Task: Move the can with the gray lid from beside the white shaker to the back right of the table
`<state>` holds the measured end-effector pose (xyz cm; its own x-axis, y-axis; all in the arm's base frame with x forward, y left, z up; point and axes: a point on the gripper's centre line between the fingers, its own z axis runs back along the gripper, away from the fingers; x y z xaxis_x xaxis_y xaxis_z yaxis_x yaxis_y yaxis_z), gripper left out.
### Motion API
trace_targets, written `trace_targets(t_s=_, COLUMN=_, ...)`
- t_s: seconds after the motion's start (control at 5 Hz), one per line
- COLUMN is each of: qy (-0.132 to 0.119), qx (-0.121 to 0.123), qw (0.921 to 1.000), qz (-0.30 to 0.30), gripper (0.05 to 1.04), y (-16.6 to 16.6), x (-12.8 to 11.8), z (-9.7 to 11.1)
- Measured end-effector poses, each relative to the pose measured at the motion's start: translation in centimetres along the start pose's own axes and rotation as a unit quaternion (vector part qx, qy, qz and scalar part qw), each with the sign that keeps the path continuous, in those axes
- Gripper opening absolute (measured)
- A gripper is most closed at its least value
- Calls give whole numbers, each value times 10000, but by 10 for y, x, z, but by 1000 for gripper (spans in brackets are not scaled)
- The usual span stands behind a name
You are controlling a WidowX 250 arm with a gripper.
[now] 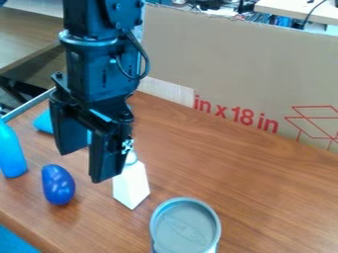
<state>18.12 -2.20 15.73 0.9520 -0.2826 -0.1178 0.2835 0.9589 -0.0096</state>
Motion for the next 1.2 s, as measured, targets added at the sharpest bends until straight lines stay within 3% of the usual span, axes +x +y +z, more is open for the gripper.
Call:
trace_targets(t_s=0.2, qy=90, qx=-22, qw=10000, qz=7, gripper=1003, y=0, x=-1, z=-4)
trace_targets(t_s=0.4, qy=282, qx=-87, qw=9989, qz=-354, gripper=1003, y=-21, x=-6, z=-13)
trace_targets(t_s=0.6, qy=457, qx=21, qw=9972, qz=-589, gripper=1003, y=-43, x=-14, z=-24)
trace_targets(t_s=0.8, qy=729, qx=58, qw=9952, qz=-652, gripper=1002, y=-65, x=-22, z=-40)
trace_targets(t_s=1.0, qy=1281, qx=67, qw=9909, qz=-408, gripper=1003, y=-76, x=-28, z=-64)
trace_targets(t_s=1.2, qy=1483, qx=23, qw=9887, qz=-215, gripper=1003, y=-80, x=-25, z=-86)
